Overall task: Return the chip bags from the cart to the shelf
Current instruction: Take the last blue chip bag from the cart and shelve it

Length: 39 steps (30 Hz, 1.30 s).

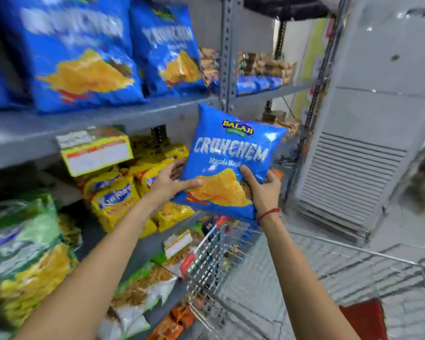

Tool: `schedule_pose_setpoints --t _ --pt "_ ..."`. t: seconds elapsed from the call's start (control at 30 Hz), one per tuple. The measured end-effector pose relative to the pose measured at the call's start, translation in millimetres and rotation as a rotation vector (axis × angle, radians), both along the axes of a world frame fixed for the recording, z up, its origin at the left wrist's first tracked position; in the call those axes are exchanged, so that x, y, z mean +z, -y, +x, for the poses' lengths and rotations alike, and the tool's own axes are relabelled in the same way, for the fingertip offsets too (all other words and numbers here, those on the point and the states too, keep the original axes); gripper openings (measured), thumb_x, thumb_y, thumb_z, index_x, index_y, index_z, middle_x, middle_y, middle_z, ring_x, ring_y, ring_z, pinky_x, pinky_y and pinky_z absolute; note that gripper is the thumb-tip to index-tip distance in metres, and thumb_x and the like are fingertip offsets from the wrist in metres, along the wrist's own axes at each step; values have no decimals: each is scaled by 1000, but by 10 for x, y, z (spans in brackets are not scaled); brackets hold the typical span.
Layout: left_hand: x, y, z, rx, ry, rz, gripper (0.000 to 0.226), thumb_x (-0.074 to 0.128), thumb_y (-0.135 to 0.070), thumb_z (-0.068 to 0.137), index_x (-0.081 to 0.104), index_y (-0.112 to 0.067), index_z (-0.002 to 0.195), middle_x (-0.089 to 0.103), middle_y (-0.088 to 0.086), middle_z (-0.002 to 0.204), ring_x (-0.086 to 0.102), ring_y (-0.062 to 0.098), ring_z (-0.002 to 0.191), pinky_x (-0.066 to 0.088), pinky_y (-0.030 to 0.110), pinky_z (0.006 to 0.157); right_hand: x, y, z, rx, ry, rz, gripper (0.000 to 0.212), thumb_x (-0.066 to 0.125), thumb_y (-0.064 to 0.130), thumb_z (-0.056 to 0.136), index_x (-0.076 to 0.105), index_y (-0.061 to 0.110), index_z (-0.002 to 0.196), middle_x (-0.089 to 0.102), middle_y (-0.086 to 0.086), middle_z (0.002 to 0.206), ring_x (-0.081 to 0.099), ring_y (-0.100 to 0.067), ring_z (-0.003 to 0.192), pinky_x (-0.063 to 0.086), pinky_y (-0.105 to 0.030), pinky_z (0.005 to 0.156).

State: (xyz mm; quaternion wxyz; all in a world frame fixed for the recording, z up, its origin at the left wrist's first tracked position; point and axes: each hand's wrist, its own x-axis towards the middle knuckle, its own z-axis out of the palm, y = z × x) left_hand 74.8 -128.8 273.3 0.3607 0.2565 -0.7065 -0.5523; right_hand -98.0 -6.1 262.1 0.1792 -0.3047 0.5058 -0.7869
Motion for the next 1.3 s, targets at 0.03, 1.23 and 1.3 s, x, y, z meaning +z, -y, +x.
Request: schedule_pose_setpoints --t 0.03,1.23,1.3 --pt "110 -4 84 -4 -11 -18 118 81 -69 14 49 -21 117 57 -1 115 55 5 101 45 10 86 104 39 49 13 -21 -20 17 72 3 77 68 19 78 74 17 66 68 2 64 55 -17 63" --pt "1816 132 3015 819 -153 -210 104 92 -51 25 58 -19 118 69 -5 109 66 12 100 54 18 72 2130 1772 2743 759 -422 -214 52 78 47 69 62 5 96 68 -10 99 62 -14 92 50 -42 87" --pt "1784 180 3028 825 -133 -204 101 91 -51 28 57 -21 118 69 -4 112 65 14 103 53 21 77 2063 1873 2797 781 -414 -166 90 73 65 62 53 3 124 59 -11 129 55 -23 120 44 -46 104"
